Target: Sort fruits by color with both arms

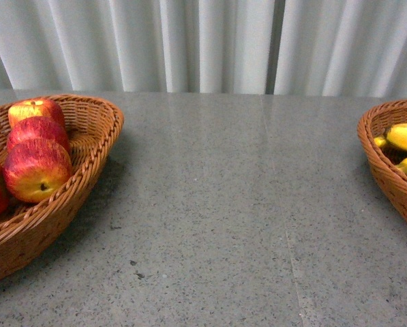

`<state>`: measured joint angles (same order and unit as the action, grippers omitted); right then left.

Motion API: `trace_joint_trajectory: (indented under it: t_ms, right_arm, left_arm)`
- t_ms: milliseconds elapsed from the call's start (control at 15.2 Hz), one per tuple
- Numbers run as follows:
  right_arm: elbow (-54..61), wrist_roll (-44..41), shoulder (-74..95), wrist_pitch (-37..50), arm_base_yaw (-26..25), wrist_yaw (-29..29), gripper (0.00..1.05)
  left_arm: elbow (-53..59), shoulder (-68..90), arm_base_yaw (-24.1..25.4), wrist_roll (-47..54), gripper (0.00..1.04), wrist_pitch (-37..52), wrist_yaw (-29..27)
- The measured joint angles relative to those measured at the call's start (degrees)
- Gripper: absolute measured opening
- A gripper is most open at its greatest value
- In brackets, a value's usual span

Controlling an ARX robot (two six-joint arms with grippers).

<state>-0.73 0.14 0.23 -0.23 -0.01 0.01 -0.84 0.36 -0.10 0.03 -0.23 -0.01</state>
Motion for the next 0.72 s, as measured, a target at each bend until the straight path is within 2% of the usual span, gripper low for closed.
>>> trace_joint_trajectory:
  t_ms: [131, 263, 723]
  right_arm:
    - [0.00, 0.02, 0.00, 0.00, 0.00, 0.00, 1.00]
    - [0.00, 0.00, 0.00, 0.00, 0.00, 0.00, 0.97]
    - [0.00, 0.02, 0.00, -0.02, 0.00, 0.00, 0.98]
  left_arm:
    - [0.00, 0.00, 0.00, 0.00, 0.98, 0.00, 0.00]
    - [0.00, 0.00, 0.00, 0.00, 0.98, 0.00, -0.02]
    - [0.00, 0.00, 0.00, 0.00, 0.98, 0.00, 0.00]
